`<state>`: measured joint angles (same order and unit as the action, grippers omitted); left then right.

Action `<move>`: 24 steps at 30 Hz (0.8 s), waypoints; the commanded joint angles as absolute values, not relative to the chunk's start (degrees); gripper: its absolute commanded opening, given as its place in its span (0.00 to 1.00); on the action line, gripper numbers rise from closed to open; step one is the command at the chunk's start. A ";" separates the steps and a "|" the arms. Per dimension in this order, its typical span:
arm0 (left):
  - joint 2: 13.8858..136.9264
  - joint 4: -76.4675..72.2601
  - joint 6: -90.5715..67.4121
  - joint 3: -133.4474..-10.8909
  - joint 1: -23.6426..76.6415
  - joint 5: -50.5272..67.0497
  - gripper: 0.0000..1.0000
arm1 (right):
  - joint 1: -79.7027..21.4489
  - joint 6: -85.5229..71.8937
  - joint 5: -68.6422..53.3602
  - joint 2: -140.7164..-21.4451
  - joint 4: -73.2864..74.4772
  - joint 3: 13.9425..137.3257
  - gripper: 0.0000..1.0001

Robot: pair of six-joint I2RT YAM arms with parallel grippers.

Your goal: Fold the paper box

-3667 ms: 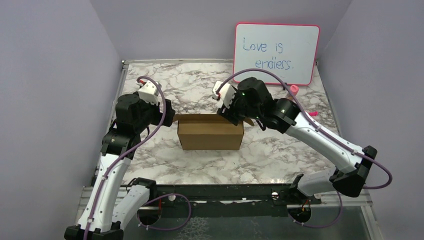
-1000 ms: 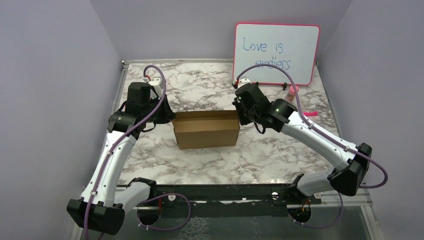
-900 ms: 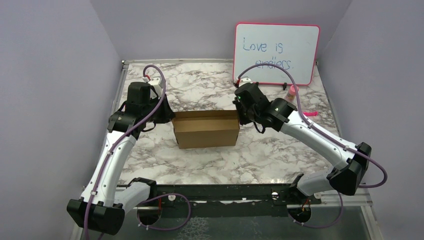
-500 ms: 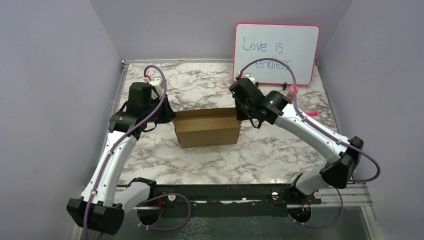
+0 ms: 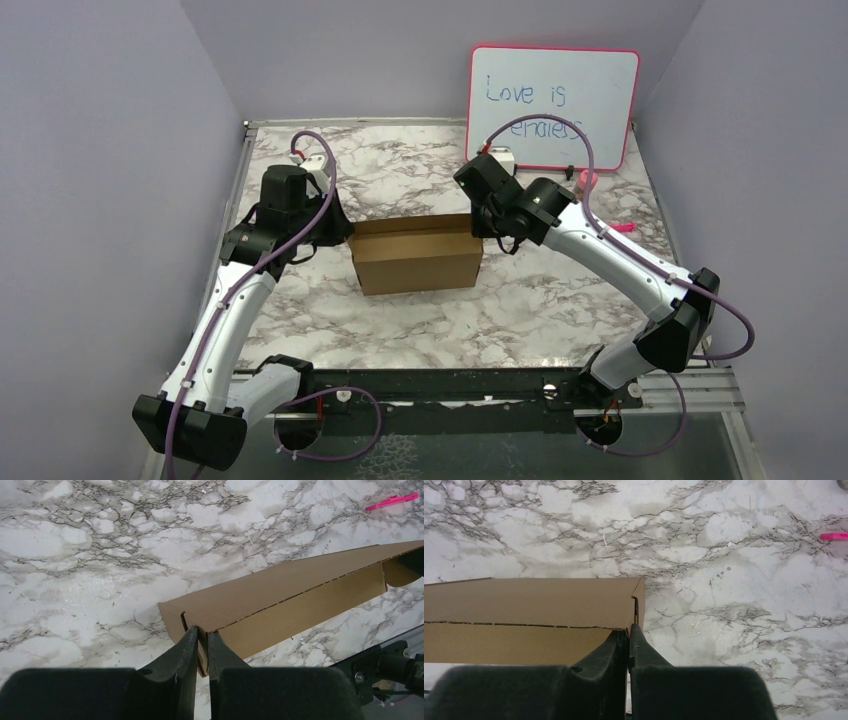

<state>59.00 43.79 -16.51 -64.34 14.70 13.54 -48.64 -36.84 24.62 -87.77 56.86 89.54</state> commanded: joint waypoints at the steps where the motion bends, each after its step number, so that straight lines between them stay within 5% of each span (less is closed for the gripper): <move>1: 58.29 41.97 -17.26 -63.73 15.64 14.12 0.12 | -49.31 -38.53 25.89 -88.19 55.01 89.74 0.08; 24: 58.16 41.87 -15.54 -63.87 15.73 12.30 0.12 | -49.31 -31.29 26.32 -87.86 52.89 87.06 0.08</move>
